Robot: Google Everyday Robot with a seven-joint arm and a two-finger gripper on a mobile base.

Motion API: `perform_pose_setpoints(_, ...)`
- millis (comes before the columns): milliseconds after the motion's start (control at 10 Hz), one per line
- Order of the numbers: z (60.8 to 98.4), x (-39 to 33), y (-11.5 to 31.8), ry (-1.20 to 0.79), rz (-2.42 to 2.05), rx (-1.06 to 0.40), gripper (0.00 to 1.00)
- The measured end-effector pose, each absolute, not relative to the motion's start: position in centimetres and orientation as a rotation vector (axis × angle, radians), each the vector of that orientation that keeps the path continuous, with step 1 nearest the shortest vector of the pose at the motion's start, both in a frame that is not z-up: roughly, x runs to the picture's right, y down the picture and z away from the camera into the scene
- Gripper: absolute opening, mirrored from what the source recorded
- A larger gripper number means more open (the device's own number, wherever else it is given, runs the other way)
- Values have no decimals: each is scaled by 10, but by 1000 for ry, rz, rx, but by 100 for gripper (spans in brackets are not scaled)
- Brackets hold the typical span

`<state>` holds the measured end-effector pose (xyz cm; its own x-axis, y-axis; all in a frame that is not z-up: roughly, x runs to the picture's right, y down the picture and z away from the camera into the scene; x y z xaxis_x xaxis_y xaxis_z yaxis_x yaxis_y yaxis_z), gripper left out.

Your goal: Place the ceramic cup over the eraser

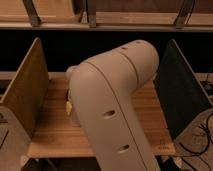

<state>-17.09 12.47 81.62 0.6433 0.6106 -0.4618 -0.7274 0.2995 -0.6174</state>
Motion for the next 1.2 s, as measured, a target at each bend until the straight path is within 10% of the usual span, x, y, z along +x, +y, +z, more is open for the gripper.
perform_pose_setpoints(400, 806, -190, 123, 90, 855, -946, 2)
perform_pose_setpoints(1200, 744, -167, -4, 74, 802, -627, 0)
